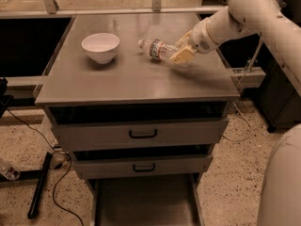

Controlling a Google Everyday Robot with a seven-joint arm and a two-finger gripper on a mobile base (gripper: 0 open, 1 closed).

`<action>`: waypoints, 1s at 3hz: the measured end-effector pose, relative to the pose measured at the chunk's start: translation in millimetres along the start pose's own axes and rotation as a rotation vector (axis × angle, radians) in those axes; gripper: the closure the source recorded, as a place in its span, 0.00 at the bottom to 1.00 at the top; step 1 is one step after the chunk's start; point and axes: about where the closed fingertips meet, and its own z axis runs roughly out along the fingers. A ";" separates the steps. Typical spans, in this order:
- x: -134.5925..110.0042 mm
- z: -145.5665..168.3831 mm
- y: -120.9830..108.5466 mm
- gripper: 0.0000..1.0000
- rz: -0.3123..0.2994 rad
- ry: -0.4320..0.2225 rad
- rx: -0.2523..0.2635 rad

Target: Place water bottle into bottom drawer

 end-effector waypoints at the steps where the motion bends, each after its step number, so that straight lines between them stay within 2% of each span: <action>1: 0.0 0.0 0.0 1.00 0.000 0.000 0.000; 2: -6.2 -5.5 5.0 1.00 -0.020 -0.005 0.004; 3: -20.7 -24.2 15.1 1.00 -0.054 -0.036 0.016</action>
Offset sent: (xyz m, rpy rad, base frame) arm -0.0157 0.0015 0.0209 -0.0114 -0.0465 0.0200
